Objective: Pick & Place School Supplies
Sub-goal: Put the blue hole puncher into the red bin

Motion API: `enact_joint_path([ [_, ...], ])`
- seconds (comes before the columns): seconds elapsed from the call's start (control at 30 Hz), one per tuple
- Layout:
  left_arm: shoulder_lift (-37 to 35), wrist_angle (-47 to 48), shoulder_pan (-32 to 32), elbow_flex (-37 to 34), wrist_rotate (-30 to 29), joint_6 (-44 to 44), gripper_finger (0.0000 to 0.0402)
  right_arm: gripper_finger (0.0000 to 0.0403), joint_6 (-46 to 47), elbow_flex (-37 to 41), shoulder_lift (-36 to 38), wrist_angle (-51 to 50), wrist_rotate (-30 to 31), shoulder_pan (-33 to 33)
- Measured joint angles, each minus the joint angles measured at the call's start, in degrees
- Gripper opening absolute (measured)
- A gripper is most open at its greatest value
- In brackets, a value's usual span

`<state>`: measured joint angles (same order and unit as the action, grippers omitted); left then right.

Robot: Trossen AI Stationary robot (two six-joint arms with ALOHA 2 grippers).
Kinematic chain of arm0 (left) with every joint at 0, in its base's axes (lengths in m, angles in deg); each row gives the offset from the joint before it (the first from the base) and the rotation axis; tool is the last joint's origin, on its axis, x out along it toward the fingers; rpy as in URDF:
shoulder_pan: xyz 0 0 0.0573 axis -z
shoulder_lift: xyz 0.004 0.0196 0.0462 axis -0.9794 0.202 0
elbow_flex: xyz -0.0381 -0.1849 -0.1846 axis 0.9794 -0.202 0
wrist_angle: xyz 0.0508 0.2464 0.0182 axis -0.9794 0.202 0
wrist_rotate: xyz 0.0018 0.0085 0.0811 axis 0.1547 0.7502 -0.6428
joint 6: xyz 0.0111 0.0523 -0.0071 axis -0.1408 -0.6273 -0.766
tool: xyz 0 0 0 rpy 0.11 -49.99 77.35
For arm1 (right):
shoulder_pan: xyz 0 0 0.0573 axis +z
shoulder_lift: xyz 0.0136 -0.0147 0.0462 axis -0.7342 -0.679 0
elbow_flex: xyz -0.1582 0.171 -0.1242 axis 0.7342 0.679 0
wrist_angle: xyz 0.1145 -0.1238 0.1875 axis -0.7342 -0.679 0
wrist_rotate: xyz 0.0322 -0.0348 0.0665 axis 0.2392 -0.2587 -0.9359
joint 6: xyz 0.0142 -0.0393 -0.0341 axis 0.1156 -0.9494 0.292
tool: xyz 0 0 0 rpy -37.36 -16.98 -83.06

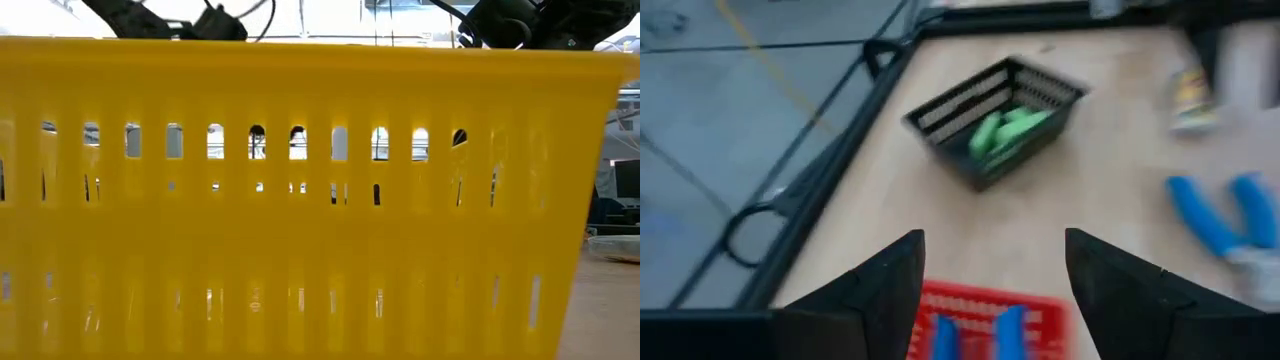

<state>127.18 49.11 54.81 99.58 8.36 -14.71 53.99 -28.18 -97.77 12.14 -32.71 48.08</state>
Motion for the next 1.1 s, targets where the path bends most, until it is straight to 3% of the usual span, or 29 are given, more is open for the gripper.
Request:
enact_joint_path([
  [0.2, -4.04, 13.77, 7.01, 0.02, -1.86, 6.02, 0.0246, 0.0169, 0.65, 0.0, 0.0, 0.0, -1.56, 0.24],
  [0.5, -4.0, 31.68, 19.61, 0.02, -15.56, 18.04, 0.0246, 0.0169, 1.01, 0.0, 0.0, -0.02, -1.6, 0.41],
  [0.73, -3.09, 38.83, 23.02, 0.0, -15.53, 24.42, 0.0246, 0.0169, 0.82, 0.0, 0.0, -0.02, -1.6, 0.43],
  [1.1, -1.24, 41.53, 26.14, 0.0, -14.13, 29.51, 0.0246, 0.0169, 0.59, 0.0, 0.0, 0.0, -1.56, 1.22],
])
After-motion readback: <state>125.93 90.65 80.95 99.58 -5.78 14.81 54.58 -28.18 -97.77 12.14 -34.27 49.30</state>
